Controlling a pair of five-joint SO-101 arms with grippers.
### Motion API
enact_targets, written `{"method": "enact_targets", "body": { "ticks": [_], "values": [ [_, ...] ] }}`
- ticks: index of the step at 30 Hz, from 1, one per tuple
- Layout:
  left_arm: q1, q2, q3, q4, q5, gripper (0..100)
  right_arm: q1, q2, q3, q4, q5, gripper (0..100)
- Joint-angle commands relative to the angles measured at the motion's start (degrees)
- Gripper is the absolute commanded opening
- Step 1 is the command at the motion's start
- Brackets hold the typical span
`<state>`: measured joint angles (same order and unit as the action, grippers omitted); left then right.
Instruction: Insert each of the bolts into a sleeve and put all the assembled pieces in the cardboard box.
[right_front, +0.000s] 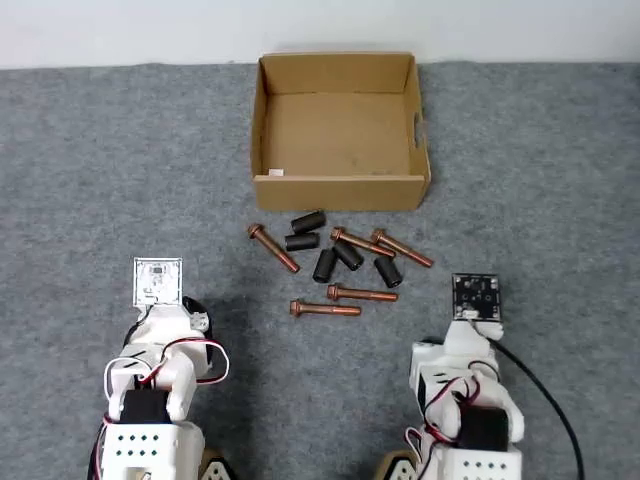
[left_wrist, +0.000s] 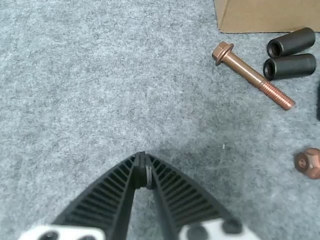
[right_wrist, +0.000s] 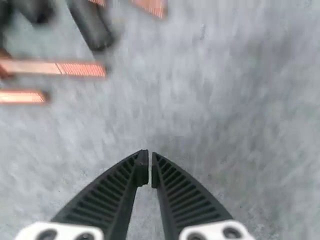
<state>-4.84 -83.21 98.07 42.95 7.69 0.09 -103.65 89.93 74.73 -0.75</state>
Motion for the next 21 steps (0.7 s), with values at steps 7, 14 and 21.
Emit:
{"method": "enact_targets", "body": {
  "ticks": [7, 14, 21],
  "values": [
    [-0.2, -0.4, -1.2, -1.3, -0.4, 1, 0.3, 15.3, -23.4, -0.3, 6.1, 0.8],
    [-0.2, -0.4, -1.2, -1.3, -0.4, 1, 0.0, 45.9, -42.7, -0.3, 6.2, 1.1],
    [-0.2, -0.4, -1.2, -1.3, -0.4, 1, -1.8, 76.1, -61.3, -0.6, 14.6, 1.7]
  ]
}}
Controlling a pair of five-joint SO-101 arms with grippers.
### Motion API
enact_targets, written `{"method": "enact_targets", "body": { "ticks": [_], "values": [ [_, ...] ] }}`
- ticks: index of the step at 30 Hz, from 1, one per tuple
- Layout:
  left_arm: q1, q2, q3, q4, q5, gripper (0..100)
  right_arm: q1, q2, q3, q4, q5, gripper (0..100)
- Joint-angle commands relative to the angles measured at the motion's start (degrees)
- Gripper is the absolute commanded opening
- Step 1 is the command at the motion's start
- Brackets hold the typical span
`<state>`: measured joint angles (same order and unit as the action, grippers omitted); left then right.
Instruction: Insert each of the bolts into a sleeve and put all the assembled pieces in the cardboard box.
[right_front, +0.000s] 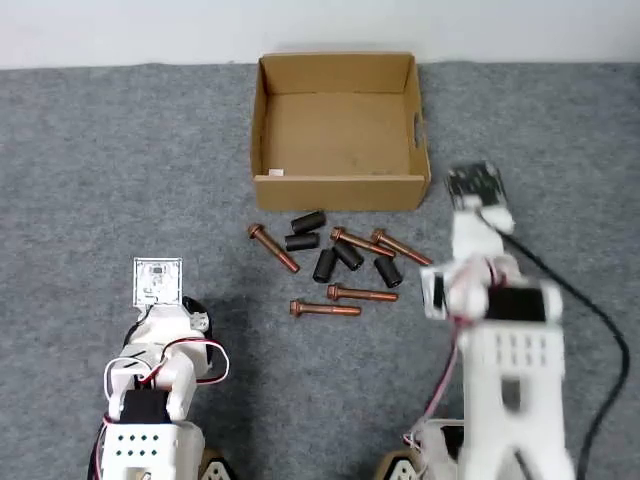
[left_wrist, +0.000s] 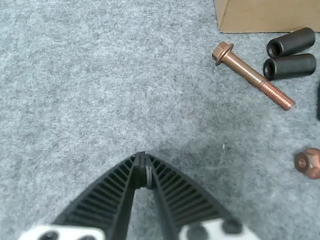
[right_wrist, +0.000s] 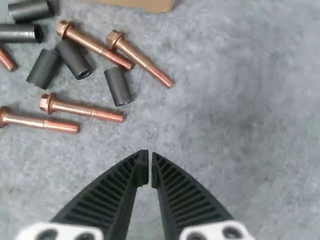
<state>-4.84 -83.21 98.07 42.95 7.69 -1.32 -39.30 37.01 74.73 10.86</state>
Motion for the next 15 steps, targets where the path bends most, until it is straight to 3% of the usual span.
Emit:
{"method": "enact_targets", "body": {
  "ticks": [1, 8, 15],
  "values": [
    [-0.2, -0.4, -1.2, -1.3, -0.4, 1, -0.4, 15.7, -10.7, -0.8, 4.0, 2.8],
    [-0.2, -0.4, -1.2, -1.3, -0.4, 1, -4.4, 37.2, -23.7, 1.8, 4.9, 11.9],
    [-0.2, -0.4, -1.2, -1.3, -0.4, 1, -9.9, 46.6, -30.9, 3.6, 5.3, 21.6]
  ]
}}
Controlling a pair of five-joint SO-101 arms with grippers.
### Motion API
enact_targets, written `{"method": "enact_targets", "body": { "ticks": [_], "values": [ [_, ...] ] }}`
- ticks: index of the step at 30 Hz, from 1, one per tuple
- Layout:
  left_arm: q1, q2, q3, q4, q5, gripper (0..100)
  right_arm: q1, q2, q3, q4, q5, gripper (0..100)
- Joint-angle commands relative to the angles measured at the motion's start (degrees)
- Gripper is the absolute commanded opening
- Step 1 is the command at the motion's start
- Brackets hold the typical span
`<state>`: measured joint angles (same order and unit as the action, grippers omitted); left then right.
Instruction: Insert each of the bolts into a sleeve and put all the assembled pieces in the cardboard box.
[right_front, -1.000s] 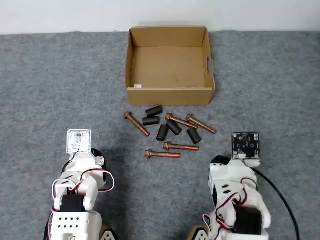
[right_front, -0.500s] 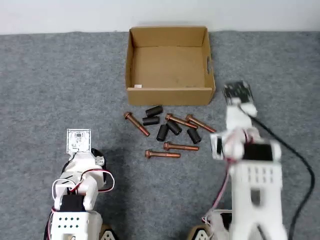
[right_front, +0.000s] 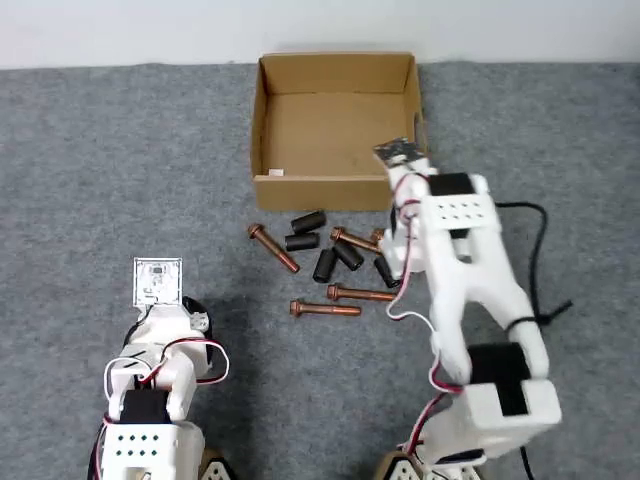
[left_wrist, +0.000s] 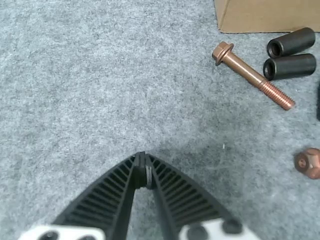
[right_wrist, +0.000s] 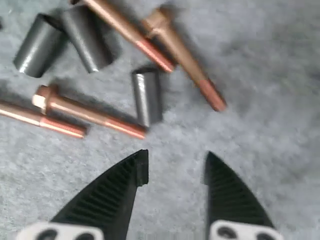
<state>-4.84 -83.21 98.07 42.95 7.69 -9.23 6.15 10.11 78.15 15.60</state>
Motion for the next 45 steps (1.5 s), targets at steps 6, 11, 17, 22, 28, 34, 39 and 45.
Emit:
{"method": "enact_targets", "body": {
  "ticks": [6, 11, 17, 22, 28, 34, 39, 45],
  "values": [
    [-0.2, -0.4, -1.2, -1.3, -0.4, 1, -5.5, 4.2, -4.2, -2.1, 0.5, 21.3],
    [-0.2, -0.4, -1.2, -1.3, -0.4, 1, -5.2, 7.9, -4.2, -6.6, 2.4, 21.2],
    [-0.2, -0.4, -1.2, -1.3, -0.4, 1, -5.1, 11.9, -4.3, -10.3, 7.5, 21.2],
    [-0.2, -0.4, -1.2, -1.3, -0.4, 1, -5.1, 14.5, -4.3, -13.1, 9.5, 20.4],
    [-0.2, -0.4, -1.2, -1.3, -0.4, 1, -5.6, 17.1, -4.3, -13.2, 9.3, 4.1],
    [-0.2, -0.4, -1.2, -1.3, -0.4, 1, -5.5, 16.9, -4.3, -11.6, 9.5, 1.0],
    [-0.2, -0.4, -1.2, -1.3, -0.4, 1, -5.2, 15.2, -5.5, -6.2, 9.1, 1.0],
    [-0.2, -0.4, -1.2, -1.3, -0.4, 1, -5.0, 8.0, -8.9, 6.3, 7.8, 1.0]
  ]
}}
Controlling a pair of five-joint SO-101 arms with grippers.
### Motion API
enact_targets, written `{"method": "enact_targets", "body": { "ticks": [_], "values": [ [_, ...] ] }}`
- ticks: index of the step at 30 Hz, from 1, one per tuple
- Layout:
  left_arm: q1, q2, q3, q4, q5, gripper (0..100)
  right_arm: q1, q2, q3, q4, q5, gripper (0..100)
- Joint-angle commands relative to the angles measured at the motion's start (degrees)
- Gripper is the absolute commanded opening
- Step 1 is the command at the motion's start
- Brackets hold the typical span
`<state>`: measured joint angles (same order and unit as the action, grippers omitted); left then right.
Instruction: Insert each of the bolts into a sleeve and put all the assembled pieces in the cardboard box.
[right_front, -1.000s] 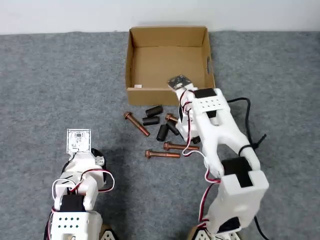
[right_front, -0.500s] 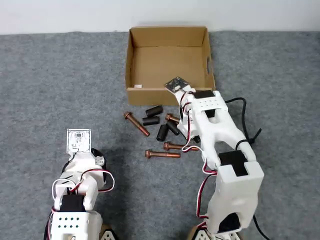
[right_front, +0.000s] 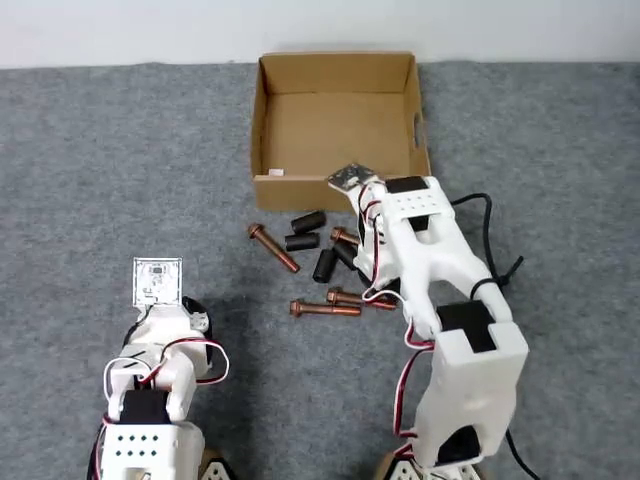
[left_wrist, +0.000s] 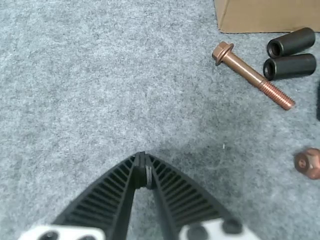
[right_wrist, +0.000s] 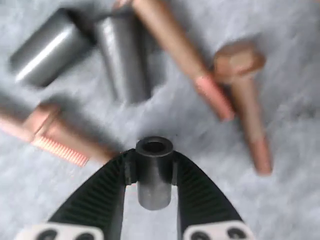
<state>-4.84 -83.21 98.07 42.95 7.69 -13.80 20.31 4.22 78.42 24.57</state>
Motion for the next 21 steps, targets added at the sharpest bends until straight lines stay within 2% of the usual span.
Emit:
{"method": "enact_targets", "body": {
  "ticks": [1, 6, 13, 21],
  "values": [
    [-0.2, -0.4, -1.2, -1.3, -0.4, 1, 0.0, -7.7, -3.4, 8.0, -1.9, 1.0],
    [-0.2, -0.4, -1.2, -1.3, -0.4, 1, 1.7, -16.3, -4.2, 15.5, -6.8, 1.0],
    [-0.2, -0.4, -1.2, -1.3, -0.4, 1, 4.3, -25.7, -4.0, 21.5, -20.0, 1.0],
    [-0.2, -0.4, -1.2, -1.3, -0.4, 1, 4.4, -37.5, -3.9, 24.3, -23.4, 1.0]
  ]
}}
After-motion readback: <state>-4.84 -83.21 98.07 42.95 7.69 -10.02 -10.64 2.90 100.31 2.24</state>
